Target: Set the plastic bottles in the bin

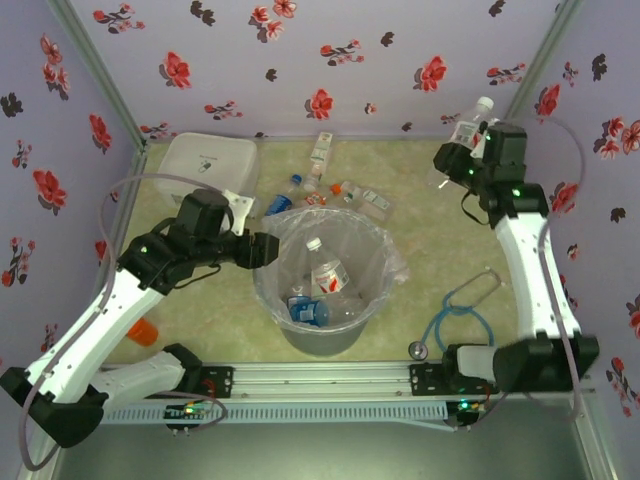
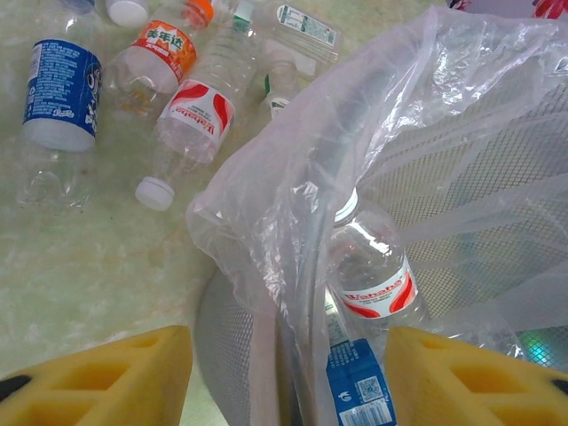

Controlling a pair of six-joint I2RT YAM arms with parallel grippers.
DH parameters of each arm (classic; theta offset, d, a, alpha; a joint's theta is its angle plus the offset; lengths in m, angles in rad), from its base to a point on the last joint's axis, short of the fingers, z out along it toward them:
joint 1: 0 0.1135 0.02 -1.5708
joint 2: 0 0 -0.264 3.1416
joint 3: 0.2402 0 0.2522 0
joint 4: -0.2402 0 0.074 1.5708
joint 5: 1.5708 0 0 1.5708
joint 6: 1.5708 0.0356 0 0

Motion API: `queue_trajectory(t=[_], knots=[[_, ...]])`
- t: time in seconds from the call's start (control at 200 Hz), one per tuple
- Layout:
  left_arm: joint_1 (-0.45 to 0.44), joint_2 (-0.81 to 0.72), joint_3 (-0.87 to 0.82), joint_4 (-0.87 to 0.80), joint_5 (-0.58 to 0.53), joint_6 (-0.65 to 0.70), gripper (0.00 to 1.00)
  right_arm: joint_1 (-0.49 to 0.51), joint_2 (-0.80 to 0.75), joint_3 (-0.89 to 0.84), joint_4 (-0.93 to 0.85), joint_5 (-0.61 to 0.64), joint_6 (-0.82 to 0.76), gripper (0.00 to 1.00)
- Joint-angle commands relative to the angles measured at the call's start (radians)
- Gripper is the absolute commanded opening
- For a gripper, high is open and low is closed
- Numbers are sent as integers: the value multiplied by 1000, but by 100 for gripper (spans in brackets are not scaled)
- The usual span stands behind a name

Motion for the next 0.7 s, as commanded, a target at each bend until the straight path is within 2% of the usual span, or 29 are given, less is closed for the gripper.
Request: queue_trajectory(t=[0.0,0.19,0.375,0.545,0.695], knots=[[-10,-10,-21,37,-5,13,56,53,-107,25,-108,-44,-58,46],[-15,-7,-48,79,-25,-24,50,248,-223,98,-182,-64,-82,43],[-16,-6,-63,99,-63,-38,47,602,-154,199,-322,105,-194,40],[-18,-2,-60,97,-76,-46,44,880,-79,189,-366,184,-296,39],[-19,0,-64,107,-80,-59,42,963,-44,98,-300,163,-299,41]])
